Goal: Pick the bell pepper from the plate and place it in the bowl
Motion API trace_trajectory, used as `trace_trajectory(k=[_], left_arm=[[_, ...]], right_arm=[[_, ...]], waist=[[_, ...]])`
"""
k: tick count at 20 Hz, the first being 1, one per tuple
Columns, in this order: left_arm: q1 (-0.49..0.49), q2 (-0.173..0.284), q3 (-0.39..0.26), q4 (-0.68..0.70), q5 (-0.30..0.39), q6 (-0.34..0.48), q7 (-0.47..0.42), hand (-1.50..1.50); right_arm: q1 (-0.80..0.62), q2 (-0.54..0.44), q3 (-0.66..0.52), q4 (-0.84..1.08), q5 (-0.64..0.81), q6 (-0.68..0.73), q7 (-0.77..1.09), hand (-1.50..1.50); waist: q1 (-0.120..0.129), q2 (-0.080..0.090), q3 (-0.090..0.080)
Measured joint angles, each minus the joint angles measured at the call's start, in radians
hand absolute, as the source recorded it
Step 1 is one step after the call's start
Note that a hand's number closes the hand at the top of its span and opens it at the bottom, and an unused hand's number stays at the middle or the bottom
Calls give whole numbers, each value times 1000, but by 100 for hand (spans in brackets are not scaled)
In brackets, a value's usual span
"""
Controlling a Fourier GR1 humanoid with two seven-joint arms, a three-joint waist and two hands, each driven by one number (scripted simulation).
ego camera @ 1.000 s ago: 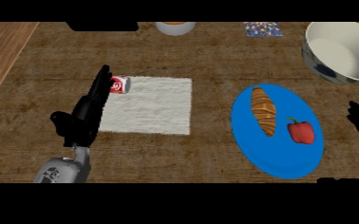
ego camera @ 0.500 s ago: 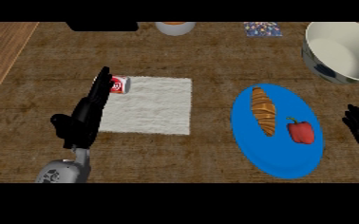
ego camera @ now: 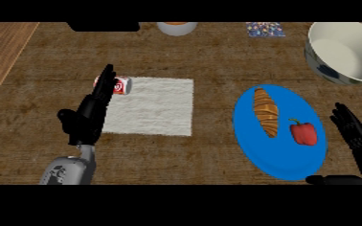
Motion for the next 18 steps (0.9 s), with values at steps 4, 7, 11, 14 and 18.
trace_trajectory(k=[4,7,11,14,18], left_arm=[[-4,6,28,-1,3,-27,0,0],[2,0,31,-17,-5,-34,14,0],[15,-12,26,-18,-16,-35,0,0],[7,-21,30,-21,-23,-31,11,0],[-10,-24,44,4,-29,-41,2,0]], right_arm=[[-22,32,-4,86,48,5,-69,-150],[-59,45,-11,166,89,-8,-114,-150],[-89,45,-7,204,164,-67,-89,-150],[-107,49,5,243,224,-98,-89,-150],[-131,43,7,286,263,-96,-101,-150]], waist=[[0,0,0],[2,0,0],[2,0,0],[2,0,0],[1,0,0]])
